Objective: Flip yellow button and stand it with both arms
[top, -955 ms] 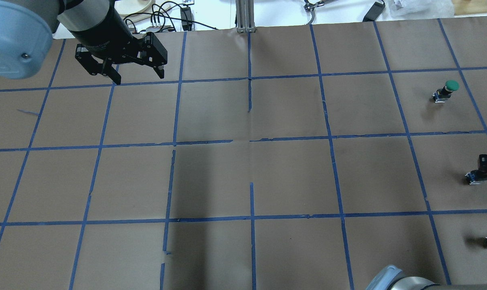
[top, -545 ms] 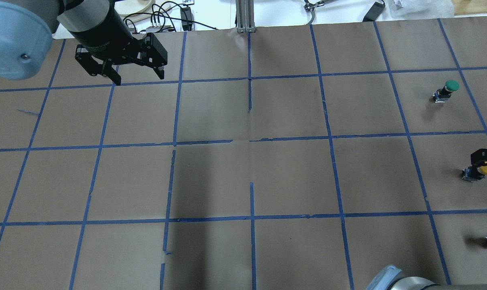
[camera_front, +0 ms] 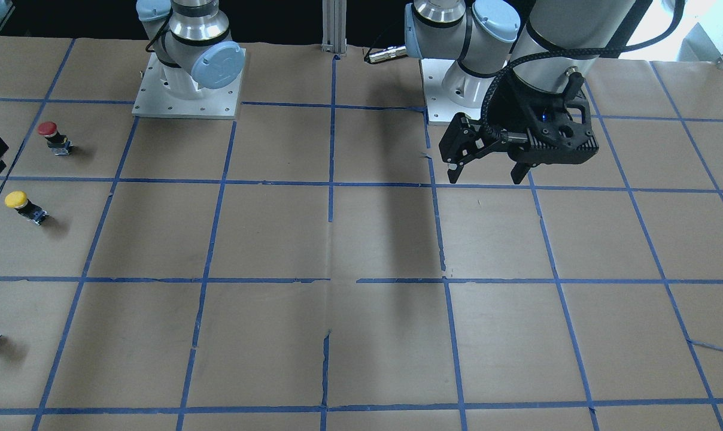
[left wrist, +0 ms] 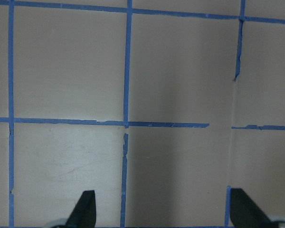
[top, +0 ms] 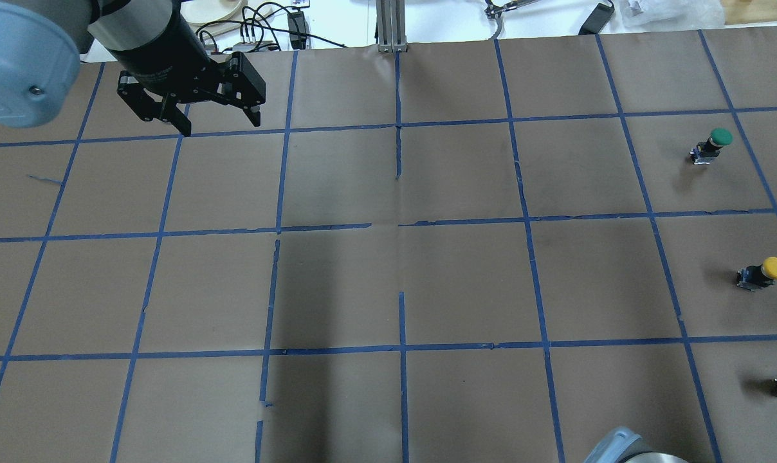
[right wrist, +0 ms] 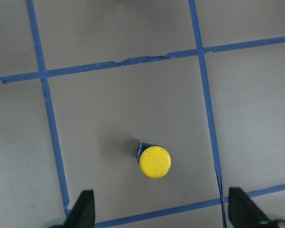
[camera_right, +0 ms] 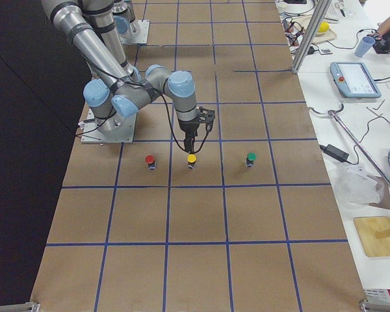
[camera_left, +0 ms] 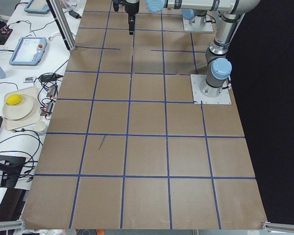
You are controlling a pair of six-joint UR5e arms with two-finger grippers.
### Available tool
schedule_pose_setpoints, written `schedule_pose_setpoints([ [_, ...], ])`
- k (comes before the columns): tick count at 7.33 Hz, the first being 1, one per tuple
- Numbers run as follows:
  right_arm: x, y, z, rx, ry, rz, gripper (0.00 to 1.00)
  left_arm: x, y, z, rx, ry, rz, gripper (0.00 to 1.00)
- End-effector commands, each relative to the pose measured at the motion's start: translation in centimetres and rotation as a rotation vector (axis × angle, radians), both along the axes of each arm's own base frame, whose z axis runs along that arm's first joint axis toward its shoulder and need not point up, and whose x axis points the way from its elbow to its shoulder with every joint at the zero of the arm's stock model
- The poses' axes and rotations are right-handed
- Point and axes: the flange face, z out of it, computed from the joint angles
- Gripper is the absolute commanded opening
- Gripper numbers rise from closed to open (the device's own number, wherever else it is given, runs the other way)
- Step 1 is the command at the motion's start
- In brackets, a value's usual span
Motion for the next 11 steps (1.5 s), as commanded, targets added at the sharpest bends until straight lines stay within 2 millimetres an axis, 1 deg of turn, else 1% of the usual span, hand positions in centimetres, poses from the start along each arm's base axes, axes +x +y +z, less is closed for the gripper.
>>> schedule_pose_setpoints([
  [1,0.0,-0.3,10.2,0.055,-0.054,0.001,1.0,1.6,-0.1,0.4,0.013,-0.002,0.03,1.0],
  [2,0.5,0.1,13.3,0.072,-0.072,-0.004,1.0,2.8,-0.1,0.6,0.017,0.0,0.053,1.0],
  [3,0.3,0.2,15.6,0.08,-0.061,-0.007,1.0,3.3,-0.1,0.4,0.031,0.002,0.062,1.0],
  [4,0.6,0.4,17.2,0.086,-0.067,-0.01,1.0,3.2,0.0,0.5,0.031,0.003,0.059,1.0],
  [5,1.8,0.5,17.7,0.115,-0.112,-0.036,1.0,3.2,0.0,0.5,0.031,0.001,0.057,1.0],
  [6,3.9,-0.1,17.7,0.138,-0.131,-0.006,1.0,2.9,0.2,0.5,0.033,0.0,0.053,1.0],
  [7,7.3,-1.2,17.8,0.157,-0.124,0.03,1.0,2.6,0.2,0.2,0.039,-0.003,0.047,1.0],
  [8,11.4,-1.9,17.8,0.187,-0.129,0.069,1.0,2.4,0.3,0.1,0.043,-0.008,0.043,1.0],
  [9,15.3,-2.5,18.5,0.194,-0.139,0.031,1.0,2.3,0.4,0.0,0.057,-0.008,0.04,1.0],
  [10,18.5,-3.2,18.7,0.198,-0.125,0.053,1.0,1.8,0.5,0.0,0.056,-0.008,0.032,1.0],
  [11,20.3,-3.5,18.6,0.194,-0.14,0.044,1.0,1.7,0.5,0.1,0.054,-0.008,0.029,1.0],
])
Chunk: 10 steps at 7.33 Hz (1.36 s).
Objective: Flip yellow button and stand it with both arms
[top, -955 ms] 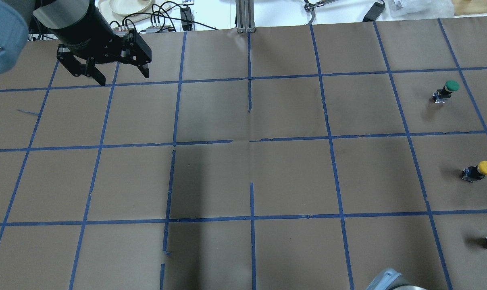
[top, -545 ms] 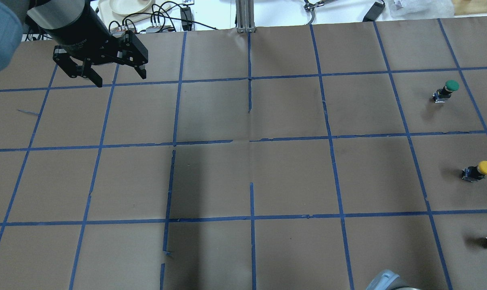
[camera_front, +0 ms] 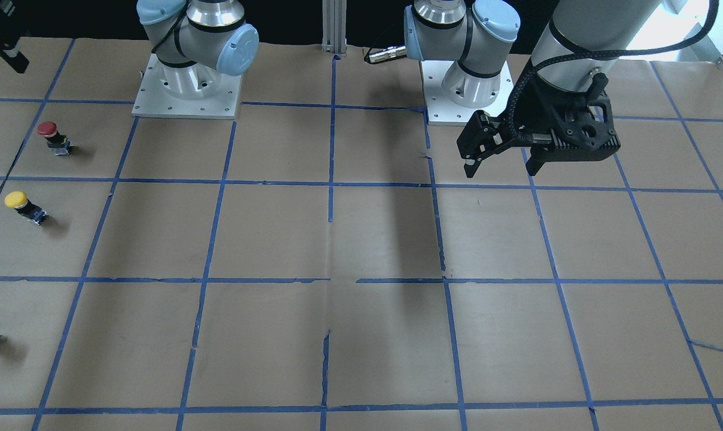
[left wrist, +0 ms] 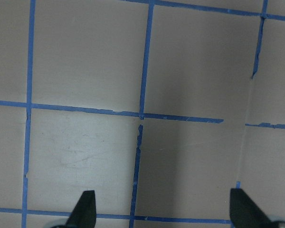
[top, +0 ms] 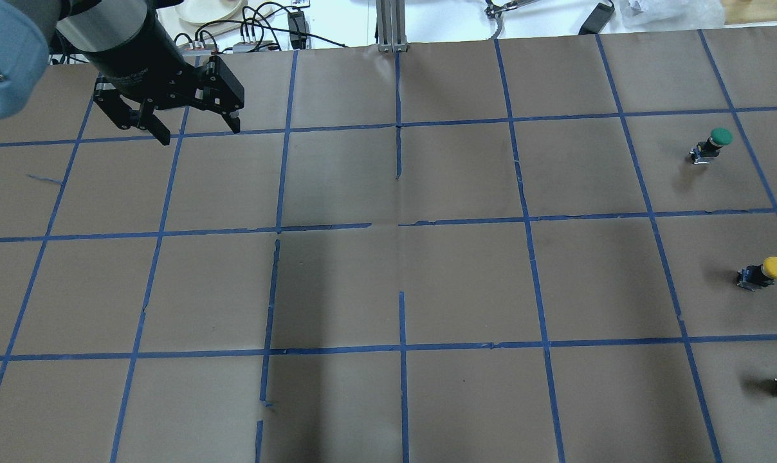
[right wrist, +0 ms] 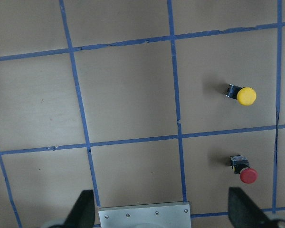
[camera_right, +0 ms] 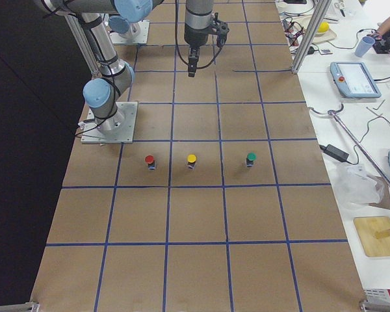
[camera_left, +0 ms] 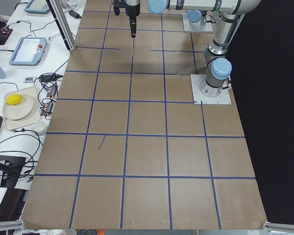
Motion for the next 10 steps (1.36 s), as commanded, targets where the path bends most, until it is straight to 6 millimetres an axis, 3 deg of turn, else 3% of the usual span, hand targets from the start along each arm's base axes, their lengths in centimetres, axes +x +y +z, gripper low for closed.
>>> schedule_pose_setpoints([
  [1,5.7,-1.1,-0.4,-0.007,-0.066,-0.042,1.0,-0.2,0.1,0.0,0.0,0.0,-0.004,1.0],
  [4,15.3,-4.0,-2.8,-0.022,0.014,0.102,1.0,-0.3,0.1,0.0,0.002,0.0,-0.005,1.0],
  [5,17.3,-4.7,-3.4,-0.037,0.028,0.115,1.0,-0.3,0.1,0.0,0.0,0.001,-0.007,1.0],
  [7,18.3,-5.5,-4.2,-0.074,0.052,0.142,1.0,-0.4,0.0,-0.2,0.003,0.003,-0.007,1.0],
  [10,18.3,-5.8,-4.7,-0.082,0.054,0.145,1.0,-0.5,0.1,-0.1,0.002,0.001,-0.01,1.0],
])
